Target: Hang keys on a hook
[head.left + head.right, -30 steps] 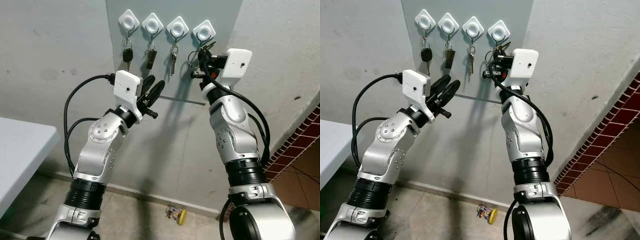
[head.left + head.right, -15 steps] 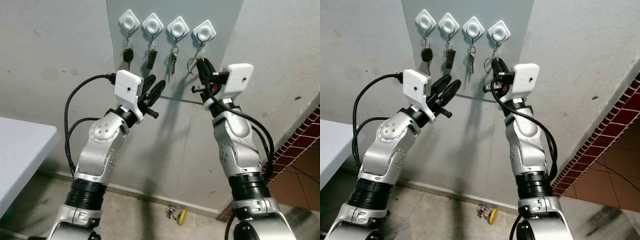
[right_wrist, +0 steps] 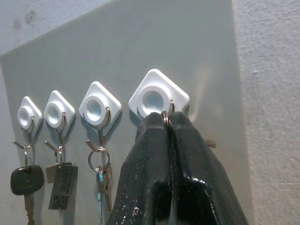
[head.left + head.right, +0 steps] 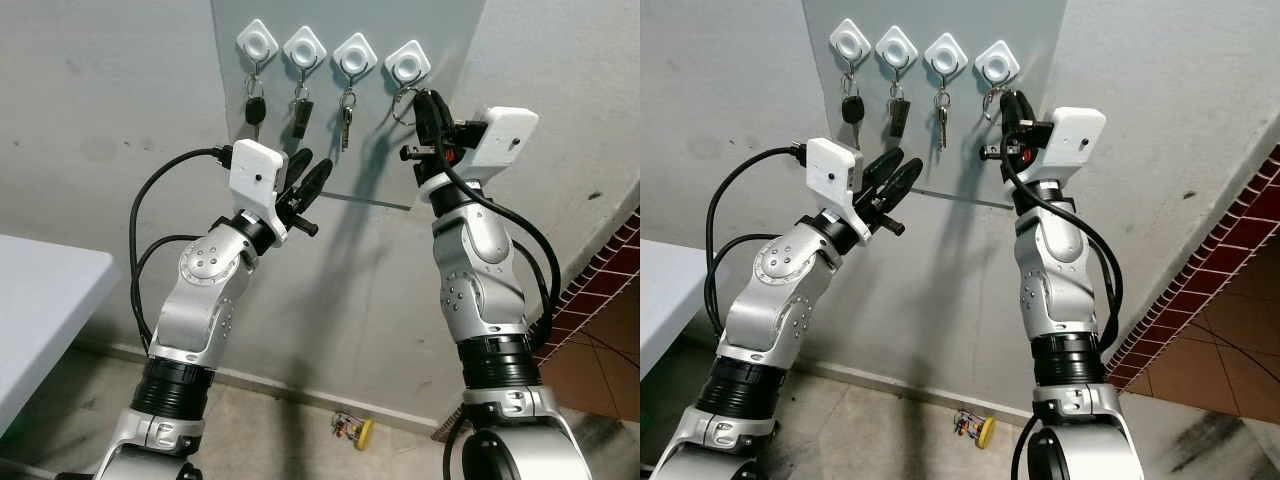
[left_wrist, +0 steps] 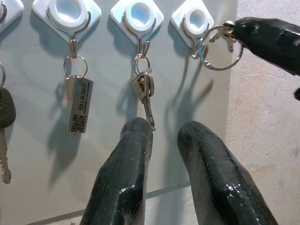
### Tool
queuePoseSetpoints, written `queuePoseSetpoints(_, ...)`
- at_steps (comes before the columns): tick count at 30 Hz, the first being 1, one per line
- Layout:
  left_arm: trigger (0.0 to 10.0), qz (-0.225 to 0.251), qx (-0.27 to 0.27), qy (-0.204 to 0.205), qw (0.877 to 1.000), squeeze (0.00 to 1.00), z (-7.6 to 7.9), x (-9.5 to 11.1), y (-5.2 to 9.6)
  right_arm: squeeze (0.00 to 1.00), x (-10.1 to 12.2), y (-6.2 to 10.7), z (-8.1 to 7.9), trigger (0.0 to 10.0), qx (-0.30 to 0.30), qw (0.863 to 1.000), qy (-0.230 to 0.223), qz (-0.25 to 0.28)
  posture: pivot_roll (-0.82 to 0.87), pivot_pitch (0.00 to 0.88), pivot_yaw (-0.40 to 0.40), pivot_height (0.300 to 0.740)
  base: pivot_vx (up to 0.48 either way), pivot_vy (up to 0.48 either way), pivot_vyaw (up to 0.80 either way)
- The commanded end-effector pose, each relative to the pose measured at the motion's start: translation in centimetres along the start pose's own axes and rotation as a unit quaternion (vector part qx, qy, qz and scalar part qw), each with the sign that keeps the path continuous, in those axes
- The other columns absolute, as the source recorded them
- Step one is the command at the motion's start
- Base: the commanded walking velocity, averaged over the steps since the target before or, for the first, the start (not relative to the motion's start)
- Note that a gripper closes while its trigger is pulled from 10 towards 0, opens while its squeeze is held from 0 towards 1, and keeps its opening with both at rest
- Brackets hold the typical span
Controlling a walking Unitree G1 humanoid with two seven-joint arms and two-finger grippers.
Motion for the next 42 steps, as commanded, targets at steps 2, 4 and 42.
queuePoseSetpoints(2, 10.0, 0.011, -0.007, -0.013, 1.0, 0.0, 0.4, 0.9, -0.3, 0.0, 0.3, -0.7, 0.1, 10.0, -0.011, 1.0, -0.004, -0.008, -0.13, 0.0, -0.053, 0.74, 0.0, 0.0, 0.0)
queuePoseSetpoints(4, 10.0, 0.012, -0.006, -0.014, 1.0, 0.0, 0.4, 1.0, -0.3, 0.0, 0.1, -0.9, 0.2, 10.0, -0.019, 1.0, -0.001, -0.018, -0.13, 0.0, -0.053, 0.74, 0.0, 0.0, 0.0)
queuePoseSetpoints(42, 10.0, 0.001, 0.036, -0.025, 0.999, 0.0, -1.1, -0.4, 0.5, 1.0, -4.3, 3.4, 1.1, 10.0, -0.026, 0.996, 0.019, -0.089, -0.14, 0.013, -0.039, 0.74, 0.0, 0.0, 0.0)
Point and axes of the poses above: a point about 5 cm out from each wrist's last joint towards the gripper, its own y axis pointing back from the gripper into the wrist, its own x axis along the axis of the wrist's last joint, z = x × y, the point moved 6 cm from there along -y, pointing out of the wrist towards the gripper, and after that the axes turned 15 degrees about y, right-handed, at the moved point
